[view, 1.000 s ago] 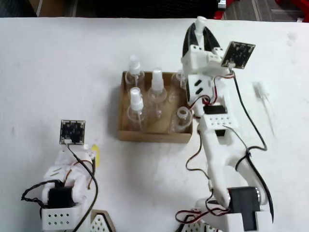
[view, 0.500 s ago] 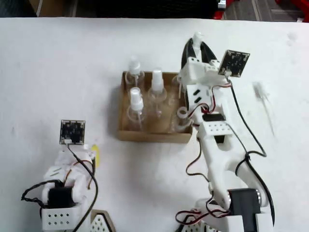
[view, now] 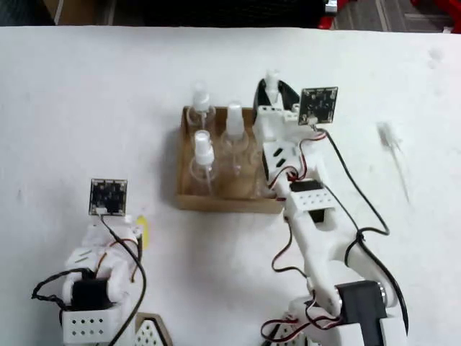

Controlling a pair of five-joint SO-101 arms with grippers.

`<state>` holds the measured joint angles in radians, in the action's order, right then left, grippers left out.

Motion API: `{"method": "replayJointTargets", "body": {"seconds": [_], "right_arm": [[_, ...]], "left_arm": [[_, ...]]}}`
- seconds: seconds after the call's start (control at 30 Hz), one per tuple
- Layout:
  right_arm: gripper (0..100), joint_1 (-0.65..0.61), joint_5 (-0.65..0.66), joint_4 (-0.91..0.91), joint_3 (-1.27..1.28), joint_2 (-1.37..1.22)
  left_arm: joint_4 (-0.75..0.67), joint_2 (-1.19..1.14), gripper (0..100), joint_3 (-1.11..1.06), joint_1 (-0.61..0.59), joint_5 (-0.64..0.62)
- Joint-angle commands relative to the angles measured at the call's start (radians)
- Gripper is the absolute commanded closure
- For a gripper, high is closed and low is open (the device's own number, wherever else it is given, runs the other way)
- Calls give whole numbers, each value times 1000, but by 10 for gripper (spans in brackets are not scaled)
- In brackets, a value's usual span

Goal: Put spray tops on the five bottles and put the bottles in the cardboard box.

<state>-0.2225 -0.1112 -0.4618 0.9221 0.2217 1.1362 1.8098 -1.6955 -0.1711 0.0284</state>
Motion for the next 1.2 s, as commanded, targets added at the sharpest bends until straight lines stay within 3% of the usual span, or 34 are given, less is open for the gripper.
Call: {"method": "replayJointTargets", "body": {"seconds": [0.0,0.33,0.5,0.63,0.83,1.17], "right_arm": [[981,-1,17,-25,8,38],[977,-2,40,-326,166,33],[976,-8,166,-325,173,27],[971,-8,166,-325,173,31],[847,-10,166,-323,175,28],[855,-19,166,-323,244,140]], "left_arm": [[5,10,865,3,-5,11],[5,10,865,3,-5,11],[5,10,865,3,-5,11],[5,10,865,3,-5,11],[5,10,865,3,-5,11],[-2,10,865,3,-5,11]]}}
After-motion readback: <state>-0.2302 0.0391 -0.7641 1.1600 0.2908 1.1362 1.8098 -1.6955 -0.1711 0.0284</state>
